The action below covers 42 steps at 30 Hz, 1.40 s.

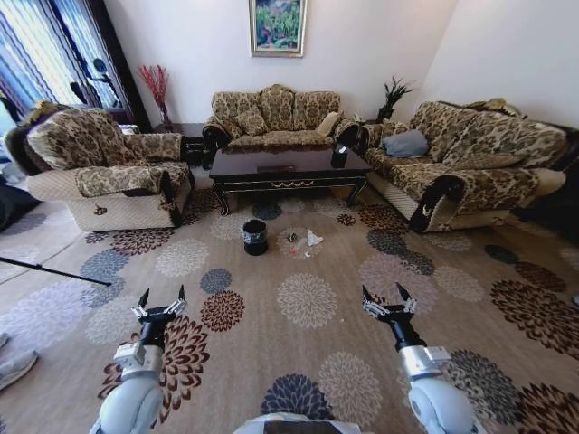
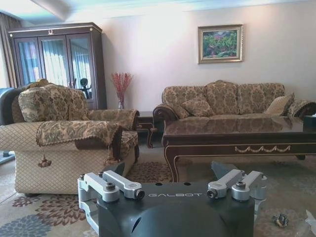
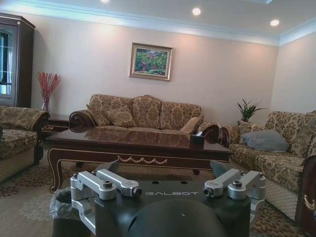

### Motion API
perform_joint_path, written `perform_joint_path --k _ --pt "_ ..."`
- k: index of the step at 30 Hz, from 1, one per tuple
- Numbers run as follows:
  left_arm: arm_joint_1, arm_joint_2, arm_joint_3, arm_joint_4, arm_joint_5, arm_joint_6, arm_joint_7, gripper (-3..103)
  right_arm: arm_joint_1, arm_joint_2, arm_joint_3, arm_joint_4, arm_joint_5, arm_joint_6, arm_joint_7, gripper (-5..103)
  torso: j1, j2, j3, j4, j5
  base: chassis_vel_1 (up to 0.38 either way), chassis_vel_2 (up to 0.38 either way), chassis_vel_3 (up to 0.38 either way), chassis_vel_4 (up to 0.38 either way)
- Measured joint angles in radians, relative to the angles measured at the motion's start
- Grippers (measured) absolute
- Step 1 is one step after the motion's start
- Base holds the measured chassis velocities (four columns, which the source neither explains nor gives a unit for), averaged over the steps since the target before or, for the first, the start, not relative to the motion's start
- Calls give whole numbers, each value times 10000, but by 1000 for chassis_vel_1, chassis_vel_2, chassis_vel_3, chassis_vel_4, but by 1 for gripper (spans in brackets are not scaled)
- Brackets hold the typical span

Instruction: Move to the front of the table and pick up the trash from the floor, then place it into the trash bin.

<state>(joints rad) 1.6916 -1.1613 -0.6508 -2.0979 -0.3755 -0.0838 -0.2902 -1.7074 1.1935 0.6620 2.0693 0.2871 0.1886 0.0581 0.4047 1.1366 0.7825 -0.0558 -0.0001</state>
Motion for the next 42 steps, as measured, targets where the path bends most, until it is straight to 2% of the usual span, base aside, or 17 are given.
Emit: perform_joint_path --k 10,16,25,32,42 --pt "32 -59 30 65 62 95 71 100 22 84 41 -85 96 -13 12 100 0 0 0 0 0 0 0 0 0" --pt "63 -113 15 -256 -447 211 368 100 219 8 20 -205 219 -106 64 100 -19 -40 -19 0 2 0 0 0 0" --pt "208 -108 43 -623 -313 1163 515 100 260 -78 -18 -203 337 -156 103 100 -230 -495 -262 0 1 0 0 0 0" --pt "134 -108 87 -568 -144 1204 658 100 105 34 -21 -130 249 -124 101 100 -383 -827 -441 -1 1 0 0 0 0" --pt "265 -130 43 -415 252 851 801 100 -165 117 97 40 78 -56 70 100 -616 -1352 -735 0 0 0 0 0 0"
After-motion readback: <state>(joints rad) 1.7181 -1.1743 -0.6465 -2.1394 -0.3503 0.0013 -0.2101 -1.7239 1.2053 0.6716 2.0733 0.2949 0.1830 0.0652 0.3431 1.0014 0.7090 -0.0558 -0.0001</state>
